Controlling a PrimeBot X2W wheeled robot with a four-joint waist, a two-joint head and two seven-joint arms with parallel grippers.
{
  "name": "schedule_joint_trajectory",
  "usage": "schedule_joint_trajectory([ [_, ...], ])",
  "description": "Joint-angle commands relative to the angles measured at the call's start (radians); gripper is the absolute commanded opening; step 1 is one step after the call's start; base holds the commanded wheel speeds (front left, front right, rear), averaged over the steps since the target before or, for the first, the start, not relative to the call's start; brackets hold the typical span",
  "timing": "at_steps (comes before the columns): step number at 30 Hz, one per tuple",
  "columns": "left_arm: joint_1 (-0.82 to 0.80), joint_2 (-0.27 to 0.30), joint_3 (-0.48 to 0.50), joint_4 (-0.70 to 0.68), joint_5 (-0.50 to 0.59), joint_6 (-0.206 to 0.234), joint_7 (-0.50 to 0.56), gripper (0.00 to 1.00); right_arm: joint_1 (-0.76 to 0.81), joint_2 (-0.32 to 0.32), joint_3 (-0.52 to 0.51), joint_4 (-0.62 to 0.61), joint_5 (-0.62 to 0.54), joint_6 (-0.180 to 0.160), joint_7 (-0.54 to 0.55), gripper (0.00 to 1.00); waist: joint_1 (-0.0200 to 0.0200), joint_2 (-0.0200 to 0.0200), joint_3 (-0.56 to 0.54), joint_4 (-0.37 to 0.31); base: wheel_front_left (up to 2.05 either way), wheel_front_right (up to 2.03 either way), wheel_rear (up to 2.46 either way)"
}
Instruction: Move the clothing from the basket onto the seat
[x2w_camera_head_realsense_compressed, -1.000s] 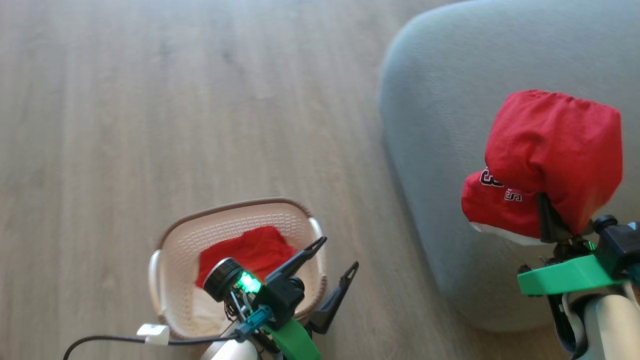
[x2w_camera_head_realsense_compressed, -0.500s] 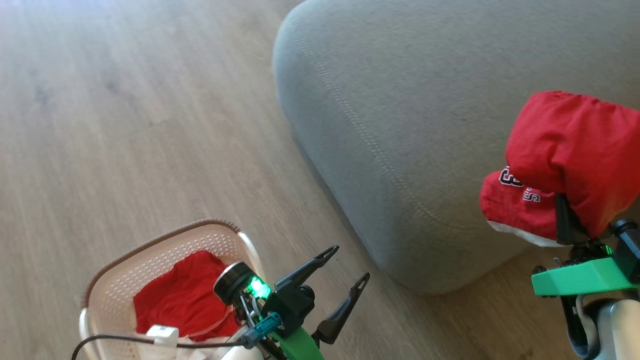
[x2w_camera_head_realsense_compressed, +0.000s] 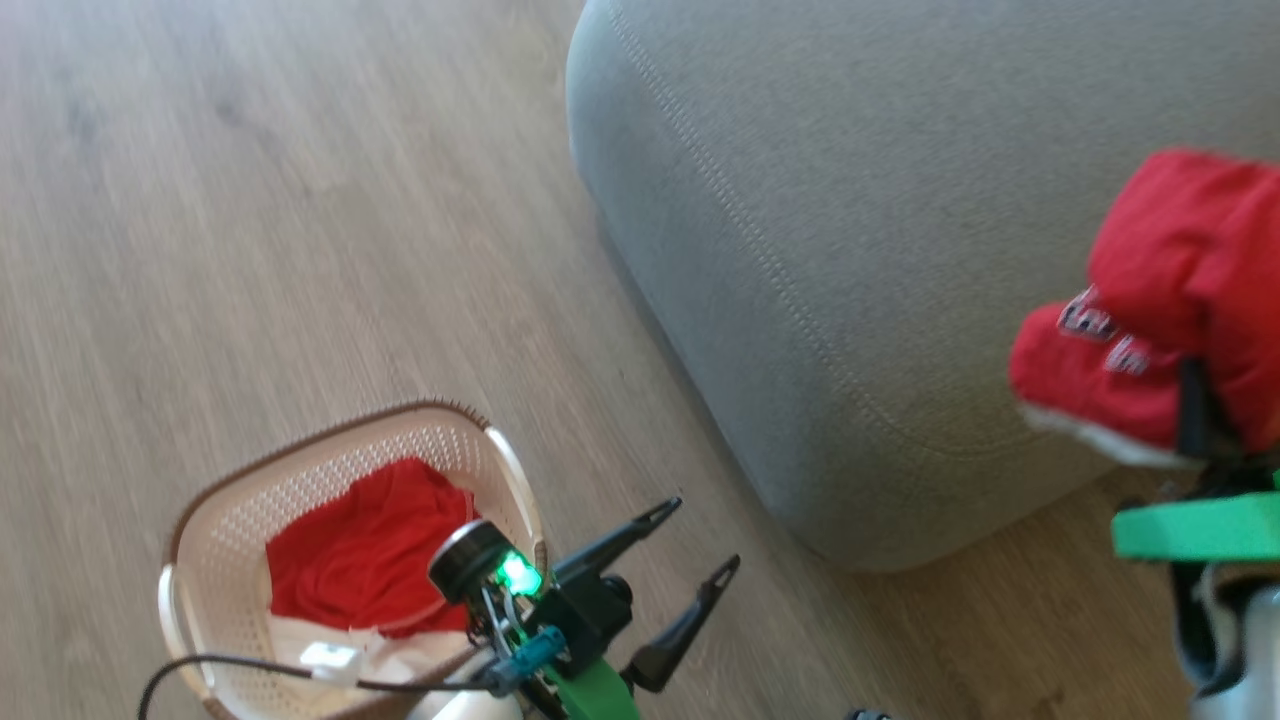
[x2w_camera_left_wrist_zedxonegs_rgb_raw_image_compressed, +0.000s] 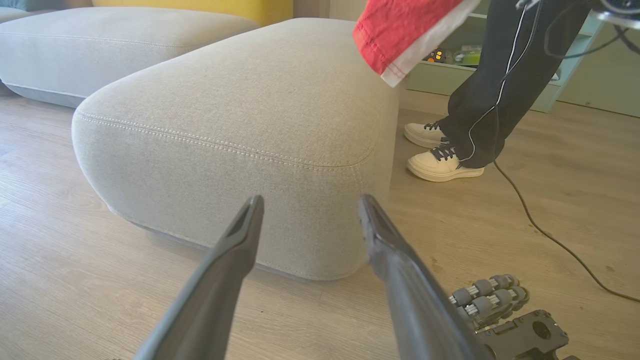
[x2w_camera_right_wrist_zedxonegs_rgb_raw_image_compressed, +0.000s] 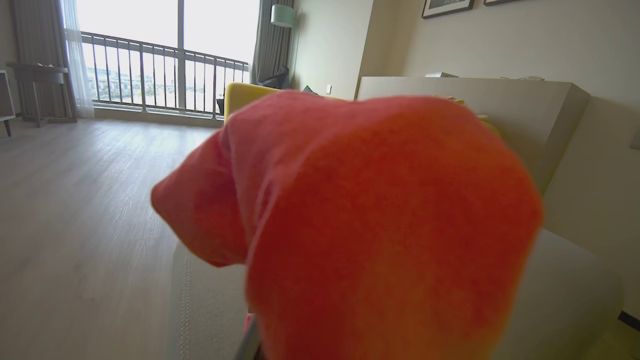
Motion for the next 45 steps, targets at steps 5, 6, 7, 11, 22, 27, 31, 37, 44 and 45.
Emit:
schedule_joint_trajectory([
  [5, -0.085, 0.054, 0.015, -0.046, -0.001, -0.001, -0.005, 1.00, -0.150, -0.013, -0.072, -0.036, 0.011, 0.000, -0.002, 0.00, 0.0000, 0.0000, 0.115, 0.054, 0.00, 0.00, 0.00],
  [6, -0.097, 0.069, 0.013, -0.052, 0.001, -0.001, -0.005, 1.00, -0.177, -0.017, -0.087, -0.031, 0.012, 0.000, -0.002, 0.00, 0.0000, 0.0000, 0.141, 0.058, 0.00, 0.00, 0.00],
  [7, -0.106, 0.085, 0.013, -0.058, 0.002, -0.001, -0.005, 1.00, -0.205, -0.021, -0.097, -0.024, 0.008, 0.000, -0.002, 0.00, 0.0000, 0.0000, 0.168, 0.060, 0.00, 0.00, 0.00],
  [11, -0.115, 0.155, 0.028, -0.081, -0.007, -0.001, -0.005, 1.00, -0.325, -0.020, -0.116, 0.010, -0.003, 0.000, -0.002, 0.00, 0.0000, 0.0000, 0.258, 0.042, 0.00, 0.00, 0.00],
  [22, -0.144, 0.333, 0.092, -0.197, 0.001, -0.001, -0.005, 1.00, -0.697, -0.070, -0.172, 0.178, 0.010, 0.000, -0.002, 0.00, 0.0000, 0.0000, 0.484, 0.010, 0.00, 0.00, 0.00],
  [27, -0.149, 0.356, 0.132, -0.226, -0.003, -0.001, -0.005, 1.00, -0.847, -0.100, -0.219, 0.306, 0.019, 0.000, -0.002, 0.00, 0.0000, 0.0000, 0.550, 0.026, 0.00, 0.00, 0.00],
  [31, -0.148, 0.360, 0.146, -0.239, 0.003, -0.001, -0.005, 1.00, -0.939, -0.135, -0.245, 0.448, 0.031, 0.000, -0.002, 0.00, 0.0000, 0.0000, 0.572, 0.057, 0.00, 0.00, 0.00],
  [37, -0.153, 0.350, 0.149, -0.246, 0.004, -0.001, -0.005, 1.00, -1.051, -0.187, -0.297, 0.681, -0.023, 0.000, -0.002, 0.00, 0.0000, 0.0000, 0.587, 0.102, 0.00, 0.00, 0.00],
  [44, -0.164, 0.352, 0.162, -0.253, 0.005, -0.001, -0.005, 1.00, -1.171, -0.197, -0.338, 0.966, -0.145, 0.000, -0.001, 0.00, 0.0000, 0.0000, 0.625, 0.124, 0.00, 0.00, 0.00],
  [45, -0.164, 0.352, 0.164, -0.254, 0.006, -0.001, -0.005, 1.00, -1.183, -0.198, -0.340, 0.998, -0.155, 0.000, 0.000, 0.00, 0.0000, 0.0000, 0.627, 0.125, 0.00, 0.00, 0.00],
])
